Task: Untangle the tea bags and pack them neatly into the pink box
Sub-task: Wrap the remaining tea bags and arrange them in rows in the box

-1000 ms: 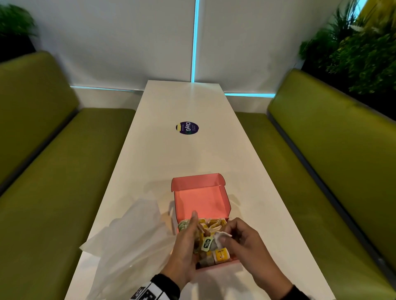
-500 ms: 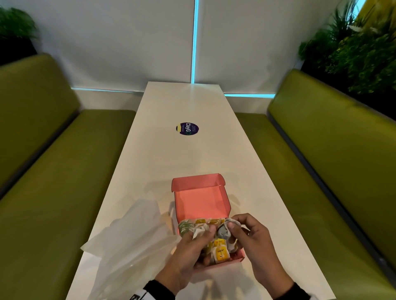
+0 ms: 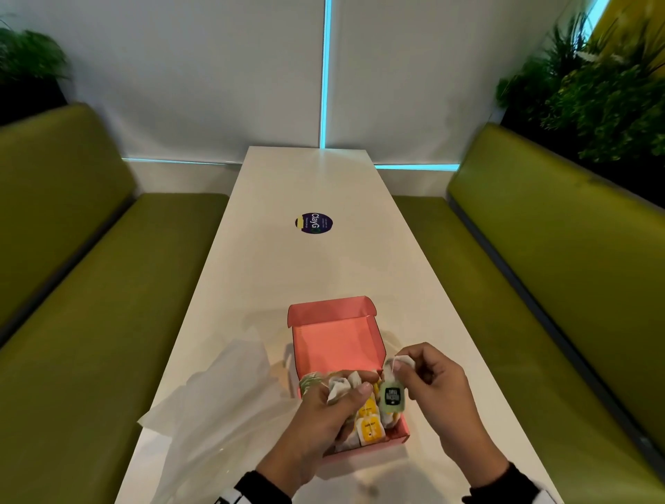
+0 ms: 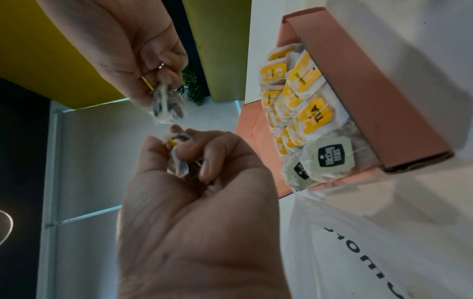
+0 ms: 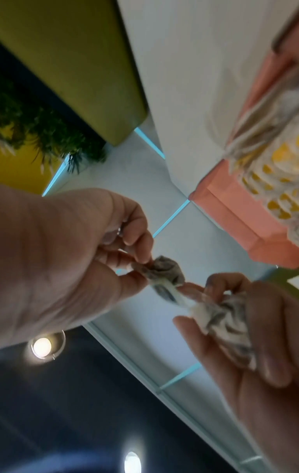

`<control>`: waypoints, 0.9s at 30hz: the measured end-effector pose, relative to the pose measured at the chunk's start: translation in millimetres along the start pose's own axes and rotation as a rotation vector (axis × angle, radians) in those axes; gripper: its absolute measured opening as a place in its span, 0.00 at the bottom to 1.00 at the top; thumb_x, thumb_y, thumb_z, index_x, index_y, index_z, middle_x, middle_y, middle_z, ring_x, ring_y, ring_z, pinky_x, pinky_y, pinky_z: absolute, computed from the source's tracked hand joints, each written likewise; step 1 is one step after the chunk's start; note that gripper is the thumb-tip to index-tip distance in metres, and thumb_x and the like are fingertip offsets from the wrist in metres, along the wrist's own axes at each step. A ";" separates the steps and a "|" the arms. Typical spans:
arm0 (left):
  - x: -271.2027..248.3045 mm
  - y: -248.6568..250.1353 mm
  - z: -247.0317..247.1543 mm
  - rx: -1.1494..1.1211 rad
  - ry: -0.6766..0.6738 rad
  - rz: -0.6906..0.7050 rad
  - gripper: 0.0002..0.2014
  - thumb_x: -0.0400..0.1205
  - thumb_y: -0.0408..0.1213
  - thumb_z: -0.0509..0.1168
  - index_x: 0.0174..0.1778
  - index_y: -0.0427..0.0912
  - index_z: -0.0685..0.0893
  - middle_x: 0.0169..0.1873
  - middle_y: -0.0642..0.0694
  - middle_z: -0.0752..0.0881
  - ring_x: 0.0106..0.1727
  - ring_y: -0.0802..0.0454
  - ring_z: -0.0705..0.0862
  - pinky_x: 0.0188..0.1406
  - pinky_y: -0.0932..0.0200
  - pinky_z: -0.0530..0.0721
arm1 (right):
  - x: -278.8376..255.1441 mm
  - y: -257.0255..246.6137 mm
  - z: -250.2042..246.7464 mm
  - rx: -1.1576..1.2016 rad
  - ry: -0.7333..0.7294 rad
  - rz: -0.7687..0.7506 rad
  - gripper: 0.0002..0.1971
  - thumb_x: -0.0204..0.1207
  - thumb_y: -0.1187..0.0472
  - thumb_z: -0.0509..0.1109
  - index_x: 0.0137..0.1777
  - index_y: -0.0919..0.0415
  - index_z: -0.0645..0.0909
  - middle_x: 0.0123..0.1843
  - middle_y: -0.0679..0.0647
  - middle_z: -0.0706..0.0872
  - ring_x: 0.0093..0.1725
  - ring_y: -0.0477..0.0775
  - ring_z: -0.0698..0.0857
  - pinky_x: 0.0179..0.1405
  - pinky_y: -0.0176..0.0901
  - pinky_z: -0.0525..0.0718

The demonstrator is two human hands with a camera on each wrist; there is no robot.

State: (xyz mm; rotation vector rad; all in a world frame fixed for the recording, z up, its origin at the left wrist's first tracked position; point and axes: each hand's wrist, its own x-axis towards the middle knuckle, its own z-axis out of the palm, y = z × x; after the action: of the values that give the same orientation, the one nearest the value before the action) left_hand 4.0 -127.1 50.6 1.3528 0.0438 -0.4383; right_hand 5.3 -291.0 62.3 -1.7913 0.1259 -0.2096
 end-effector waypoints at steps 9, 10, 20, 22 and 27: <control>-7.1 13.3 -1.0 0.043 0.006 0.036 0.12 0.77 0.44 0.67 0.35 0.38 0.78 0.18 0.50 0.64 0.19 0.56 0.61 0.17 0.68 0.61 | -1.2 -14.1 0.3 0.158 -0.020 0.021 0.05 0.72 0.65 0.73 0.36 0.57 0.83 0.32 0.54 0.82 0.28 0.46 0.73 0.28 0.32 0.75; -6.7 15.9 -2.2 0.053 0.036 0.060 0.16 0.76 0.49 0.65 0.35 0.37 0.80 0.18 0.50 0.65 0.19 0.56 0.62 0.17 0.68 0.61 | -1.8 -16.4 -0.5 0.175 -0.033 0.019 0.05 0.71 0.66 0.73 0.36 0.59 0.83 0.30 0.53 0.82 0.27 0.46 0.73 0.27 0.32 0.75; -4.7 43.9 -0.8 0.378 0.019 0.385 0.08 0.73 0.39 0.74 0.46 0.52 0.90 0.40 0.54 0.91 0.42 0.63 0.88 0.38 0.71 0.81 | -5.6 -26.6 4.5 0.161 -0.134 -0.029 0.04 0.68 0.71 0.75 0.38 0.63 0.85 0.23 0.49 0.83 0.23 0.43 0.77 0.25 0.29 0.74; -5.3 44.3 3.6 0.436 0.069 0.412 0.07 0.73 0.36 0.75 0.40 0.54 0.90 0.35 0.55 0.91 0.37 0.62 0.87 0.36 0.70 0.82 | -7.5 -27.6 8.2 0.179 -0.119 -0.029 0.02 0.69 0.68 0.75 0.40 0.63 0.84 0.26 0.51 0.84 0.24 0.45 0.78 0.24 0.31 0.75; -4.4 49.0 7.0 0.280 0.269 0.408 0.10 0.74 0.36 0.74 0.27 0.51 0.88 0.26 0.53 0.87 0.30 0.59 0.84 0.32 0.66 0.80 | -16.8 -26.1 15.9 0.286 -0.060 0.033 0.18 0.61 0.51 0.74 0.45 0.59 0.75 0.38 0.51 0.81 0.26 0.47 0.77 0.26 0.36 0.76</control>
State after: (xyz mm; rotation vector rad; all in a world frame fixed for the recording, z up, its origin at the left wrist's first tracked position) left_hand 14.6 -125.3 99.1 1.6429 -0.0744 0.0876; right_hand -8.6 -266.5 82.9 -1.5085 0.0788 -0.1421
